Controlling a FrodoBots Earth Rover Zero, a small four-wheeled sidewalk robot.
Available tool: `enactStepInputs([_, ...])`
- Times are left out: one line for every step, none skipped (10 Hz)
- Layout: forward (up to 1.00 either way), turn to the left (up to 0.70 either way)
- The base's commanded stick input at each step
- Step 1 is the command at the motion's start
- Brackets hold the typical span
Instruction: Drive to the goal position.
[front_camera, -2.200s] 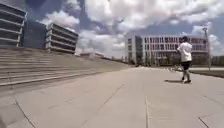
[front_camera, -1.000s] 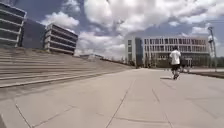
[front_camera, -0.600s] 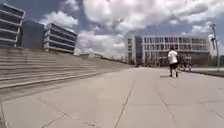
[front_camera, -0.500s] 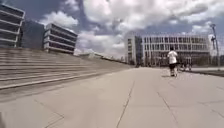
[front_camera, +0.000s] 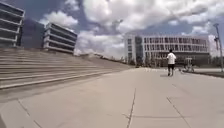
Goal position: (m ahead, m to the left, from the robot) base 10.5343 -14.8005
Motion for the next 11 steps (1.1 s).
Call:
enactStepInputs([0.7, -0.35])
enactStepInputs([0.7, -0.35])
enactStepInputs([0.7, -0.27])
enactStepInputs([0.7, 0.0])
enactStepInputs([0.7, 0.0])
enactStepInputs([0.7, 0.0])
enactStepInputs([0.7, 0.02])
enactStepInputs([0.7, 0.0])
enactStepInputs([0.7, 0.0])
enactStepInputs([0.7, 0.0])
enactStepInputs([0.7, 0.0])
